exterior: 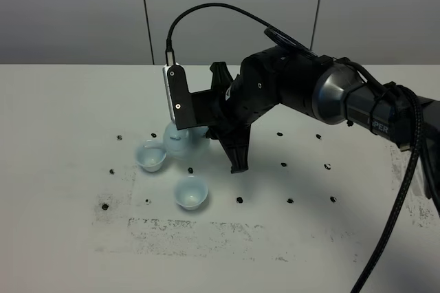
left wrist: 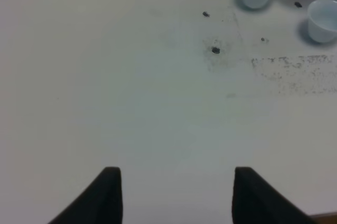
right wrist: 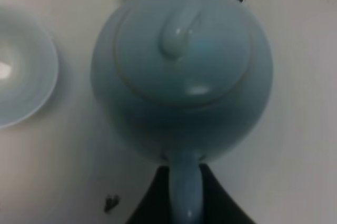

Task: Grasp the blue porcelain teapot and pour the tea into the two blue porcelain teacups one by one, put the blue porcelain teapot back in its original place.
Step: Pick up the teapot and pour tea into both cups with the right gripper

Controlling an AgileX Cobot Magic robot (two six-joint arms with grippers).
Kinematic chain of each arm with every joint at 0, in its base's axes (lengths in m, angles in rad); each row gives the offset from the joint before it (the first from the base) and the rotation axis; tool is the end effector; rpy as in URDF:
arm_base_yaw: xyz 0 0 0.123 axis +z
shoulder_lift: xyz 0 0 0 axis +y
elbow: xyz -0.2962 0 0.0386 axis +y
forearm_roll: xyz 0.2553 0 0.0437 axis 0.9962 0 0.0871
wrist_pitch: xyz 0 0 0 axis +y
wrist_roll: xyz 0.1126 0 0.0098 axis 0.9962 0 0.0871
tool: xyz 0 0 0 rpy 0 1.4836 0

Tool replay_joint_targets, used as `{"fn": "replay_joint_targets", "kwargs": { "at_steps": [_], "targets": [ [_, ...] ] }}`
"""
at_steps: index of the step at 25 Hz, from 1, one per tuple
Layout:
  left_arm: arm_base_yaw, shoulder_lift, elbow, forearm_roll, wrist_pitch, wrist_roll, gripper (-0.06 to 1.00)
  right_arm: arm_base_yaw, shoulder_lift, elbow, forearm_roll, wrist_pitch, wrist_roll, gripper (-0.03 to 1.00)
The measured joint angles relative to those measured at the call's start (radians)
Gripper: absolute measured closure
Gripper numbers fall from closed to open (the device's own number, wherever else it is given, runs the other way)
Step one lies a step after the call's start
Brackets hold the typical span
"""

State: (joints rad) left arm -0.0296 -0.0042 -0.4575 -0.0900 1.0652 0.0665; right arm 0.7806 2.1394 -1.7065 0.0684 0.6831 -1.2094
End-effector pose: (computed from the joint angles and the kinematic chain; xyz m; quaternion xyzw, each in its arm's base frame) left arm 0.0105 -0.0092 0.2577 0.0424 0.8623 -0.0357 0.5034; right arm 0.3521 0.3556 0.1877 -0.7969 0.5409 -0.0297 0.2673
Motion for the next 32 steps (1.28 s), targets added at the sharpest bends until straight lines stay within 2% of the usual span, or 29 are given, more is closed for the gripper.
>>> {"fn": "replay_joint_targets", "kwargs": {
  "at_steps": [8, 32],
  "targets": [
    [0.000, 0.000, 0.000, 0.000, 0.000, 0.000, 0.45, 0.020, 0.000, 0.000, -0.158, -0.024, 0.050, 0.94],
    [0.000, 0.000, 0.000, 0.000, 0.000, 0.000, 0.45, 0.068, 0.000, -0.001, -0.413, -0.062, 0.054, 0.94]
  ]
}}
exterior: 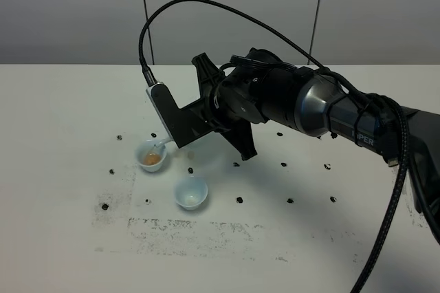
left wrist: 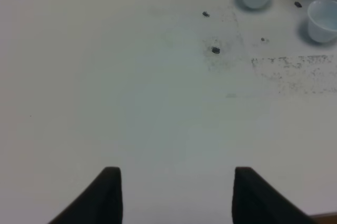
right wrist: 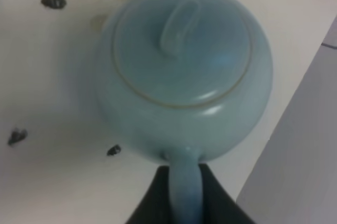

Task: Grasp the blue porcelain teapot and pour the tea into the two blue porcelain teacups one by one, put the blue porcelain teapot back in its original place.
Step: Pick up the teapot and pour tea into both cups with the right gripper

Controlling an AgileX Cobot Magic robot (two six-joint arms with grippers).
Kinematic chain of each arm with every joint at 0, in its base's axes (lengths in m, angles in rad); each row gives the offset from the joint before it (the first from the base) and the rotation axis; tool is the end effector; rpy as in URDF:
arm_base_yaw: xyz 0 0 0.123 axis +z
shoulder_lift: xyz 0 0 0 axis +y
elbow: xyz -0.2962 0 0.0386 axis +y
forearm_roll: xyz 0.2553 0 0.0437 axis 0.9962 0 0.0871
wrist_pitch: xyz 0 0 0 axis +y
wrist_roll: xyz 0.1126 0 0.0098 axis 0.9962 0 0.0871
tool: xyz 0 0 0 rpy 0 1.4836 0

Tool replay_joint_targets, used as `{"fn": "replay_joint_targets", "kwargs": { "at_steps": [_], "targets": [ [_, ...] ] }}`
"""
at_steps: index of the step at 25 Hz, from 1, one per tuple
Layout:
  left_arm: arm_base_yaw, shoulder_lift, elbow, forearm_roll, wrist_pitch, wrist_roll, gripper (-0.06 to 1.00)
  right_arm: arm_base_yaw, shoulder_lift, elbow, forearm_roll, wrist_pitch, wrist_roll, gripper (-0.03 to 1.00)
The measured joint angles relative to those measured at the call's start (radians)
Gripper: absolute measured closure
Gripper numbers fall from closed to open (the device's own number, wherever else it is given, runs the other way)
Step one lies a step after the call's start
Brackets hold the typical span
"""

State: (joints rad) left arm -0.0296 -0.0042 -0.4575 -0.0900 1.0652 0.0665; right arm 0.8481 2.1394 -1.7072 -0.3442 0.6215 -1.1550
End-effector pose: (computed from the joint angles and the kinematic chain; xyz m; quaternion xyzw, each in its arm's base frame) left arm 0.0105 -0.0092 0.2577 0.0424 0.8623 -0.0357 0.5034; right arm 0.3524 0.3660 0.1952 -0.8479 0.4200 -0.1798 0.2688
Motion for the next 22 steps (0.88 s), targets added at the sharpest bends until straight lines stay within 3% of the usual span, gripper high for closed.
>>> {"fn": "replay_joint_targets", "kwargs": {
  "at_steps": [12, 22],
  "targets": [
    [0.000, 0.000, 0.000, 0.000, 0.000, 0.001, 0.45, 0.003, 0.000, 0.000, -0.113, -0.023, 0.000, 0.94],
    [0.000, 0.000, 0.000, 0.000, 0.000, 0.001, 0.45, 0.012, 0.000, 0.000, -0.137, -0.023, 0.000, 0.94]
  ]
}}
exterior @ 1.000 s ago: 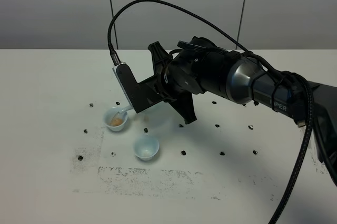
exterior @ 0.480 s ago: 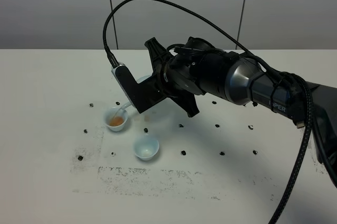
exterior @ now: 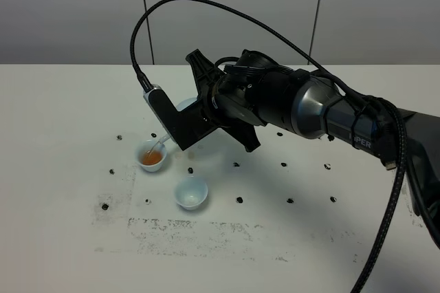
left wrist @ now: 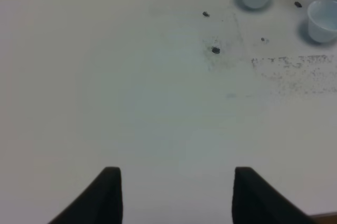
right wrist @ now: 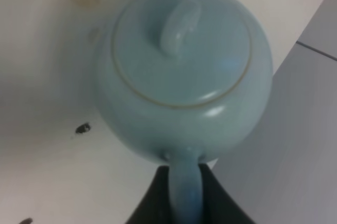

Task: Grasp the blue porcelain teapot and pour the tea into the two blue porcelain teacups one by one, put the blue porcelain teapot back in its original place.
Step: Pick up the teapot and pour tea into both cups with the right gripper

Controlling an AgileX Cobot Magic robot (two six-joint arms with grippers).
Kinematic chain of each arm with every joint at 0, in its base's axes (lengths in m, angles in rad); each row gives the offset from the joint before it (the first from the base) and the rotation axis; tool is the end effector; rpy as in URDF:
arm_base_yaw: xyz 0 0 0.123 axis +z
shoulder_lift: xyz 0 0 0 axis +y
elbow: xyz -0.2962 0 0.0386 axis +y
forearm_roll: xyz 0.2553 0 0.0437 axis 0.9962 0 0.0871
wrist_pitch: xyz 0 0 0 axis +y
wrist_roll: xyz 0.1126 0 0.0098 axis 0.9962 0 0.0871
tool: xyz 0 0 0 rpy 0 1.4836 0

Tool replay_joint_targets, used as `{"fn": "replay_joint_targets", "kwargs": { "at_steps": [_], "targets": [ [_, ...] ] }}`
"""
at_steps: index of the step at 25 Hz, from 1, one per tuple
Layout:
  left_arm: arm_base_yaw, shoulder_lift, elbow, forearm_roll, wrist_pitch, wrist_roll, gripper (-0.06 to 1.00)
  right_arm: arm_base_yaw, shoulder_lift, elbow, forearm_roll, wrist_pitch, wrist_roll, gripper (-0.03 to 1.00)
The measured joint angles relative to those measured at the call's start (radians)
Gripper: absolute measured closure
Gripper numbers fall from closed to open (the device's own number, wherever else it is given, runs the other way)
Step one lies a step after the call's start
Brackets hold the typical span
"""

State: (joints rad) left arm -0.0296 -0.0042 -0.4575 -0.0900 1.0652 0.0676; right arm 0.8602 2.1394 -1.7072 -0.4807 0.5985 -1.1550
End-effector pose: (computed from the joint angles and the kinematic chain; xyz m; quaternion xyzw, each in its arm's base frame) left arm 0.0105 -0.0092 0.2577 0.0429 0.8623 -0.0354 0.5034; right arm 0.3556 0.3680 0.1998 -0.8590 0.3701 -0.2302 0.2688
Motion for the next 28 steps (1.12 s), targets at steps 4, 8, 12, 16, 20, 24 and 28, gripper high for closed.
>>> {"fn": "replay_joint_targets", "kwargs": {
  "at_steps": [4, 8, 12, 16, 20, 24, 28],
  "targets": [
    [0.000, 0.000, 0.000, 0.000, 0.000, 0.000, 0.45, 0.000, 0.000, 0.000, -0.016, 0.000, 0.000, 0.94],
    [0.000, 0.000, 0.000, 0.000, 0.000, 0.000, 0.45, 0.000, 0.000, 0.000, -0.019, 0.000, 0.000, 0.94],
    [0.000, 0.000, 0.000, 0.000, 0.000, 0.000, 0.45, 0.003, 0.000, 0.000, -0.022, 0.000, 0.000, 0.94],
    [0.000, 0.000, 0.000, 0.000, 0.000, -0.001, 0.45, 0.007, 0.000, 0.000, -0.022, 0.000, 0.000, 0.94],
    [0.000, 0.000, 0.000, 0.000, 0.000, -0.001, 0.45, 0.010, 0.000, 0.000, -0.023, 0.000, 0.000, 0.94],
    [0.000, 0.000, 0.000, 0.000, 0.000, -0.001, 0.45, 0.010, 0.000, 0.000, -0.022, 0.000, 0.000, 0.94],
    [0.000, 0.000, 0.000, 0.000, 0.000, -0.001, 0.45, 0.010, 0.000, 0.000, -0.007, 0.000, 0.000, 0.94]
  ]
}}
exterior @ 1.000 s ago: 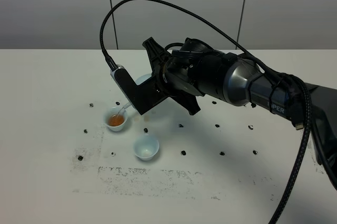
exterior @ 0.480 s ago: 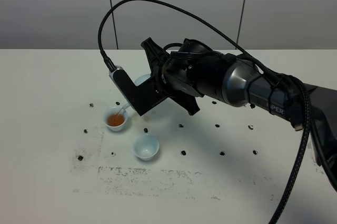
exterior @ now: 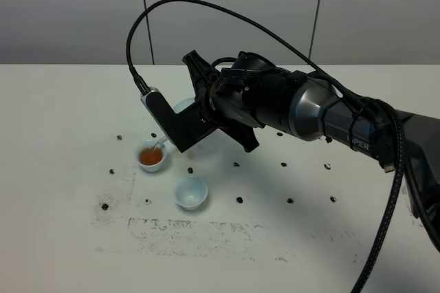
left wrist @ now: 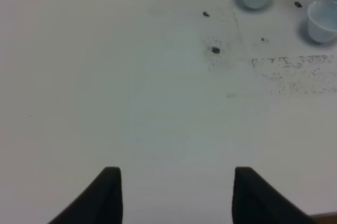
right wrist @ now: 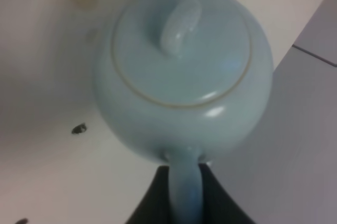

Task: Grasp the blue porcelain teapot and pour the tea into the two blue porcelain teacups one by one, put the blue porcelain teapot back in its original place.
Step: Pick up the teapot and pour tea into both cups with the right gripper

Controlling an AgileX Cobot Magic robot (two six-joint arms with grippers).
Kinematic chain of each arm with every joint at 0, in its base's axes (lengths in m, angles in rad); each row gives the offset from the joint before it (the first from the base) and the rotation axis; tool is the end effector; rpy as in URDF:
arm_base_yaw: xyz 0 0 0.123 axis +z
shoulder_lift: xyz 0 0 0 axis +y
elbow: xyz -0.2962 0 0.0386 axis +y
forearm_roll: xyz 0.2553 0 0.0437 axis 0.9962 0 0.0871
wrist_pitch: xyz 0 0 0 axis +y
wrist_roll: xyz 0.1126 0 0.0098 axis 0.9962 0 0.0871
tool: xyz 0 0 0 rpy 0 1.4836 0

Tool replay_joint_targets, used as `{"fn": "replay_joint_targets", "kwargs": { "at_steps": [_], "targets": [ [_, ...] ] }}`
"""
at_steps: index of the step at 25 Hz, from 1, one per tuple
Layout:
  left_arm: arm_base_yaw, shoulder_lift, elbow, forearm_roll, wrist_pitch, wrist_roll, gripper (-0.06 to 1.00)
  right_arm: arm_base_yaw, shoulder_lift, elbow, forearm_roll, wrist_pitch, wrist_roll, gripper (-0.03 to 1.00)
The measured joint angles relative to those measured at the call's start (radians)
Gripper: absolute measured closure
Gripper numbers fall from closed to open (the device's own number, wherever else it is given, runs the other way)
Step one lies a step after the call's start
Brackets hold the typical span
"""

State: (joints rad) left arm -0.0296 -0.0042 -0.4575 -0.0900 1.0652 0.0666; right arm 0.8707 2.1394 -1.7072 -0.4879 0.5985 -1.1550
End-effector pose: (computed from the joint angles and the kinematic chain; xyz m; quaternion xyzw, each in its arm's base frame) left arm 0.0105 -0.0092 0.2577 0.0425 0.8623 -0.0357 0.5034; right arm 0.3521 0.3715 0.2000 -0.8613 0.3633 -0.2315 0.2693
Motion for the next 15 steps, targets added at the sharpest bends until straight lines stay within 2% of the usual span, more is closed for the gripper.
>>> {"fn": "replay_joint_targets", "kwargs": {
  "at_steps": [10, 15],
  "targets": [
    [0.000, 0.000, 0.000, 0.000, 0.000, 0.000, 0.45, -0.033, 0.000, 0.000, 0.167, 0.002, 0.000, 0.94],
    [0.000, 0.000, 0.000, 0.000, 0.000, 0.000, 0.45, -0.057, 0.000, 0.000, 0.321, 0.002, 0.000, 0.94]
  ]
}}
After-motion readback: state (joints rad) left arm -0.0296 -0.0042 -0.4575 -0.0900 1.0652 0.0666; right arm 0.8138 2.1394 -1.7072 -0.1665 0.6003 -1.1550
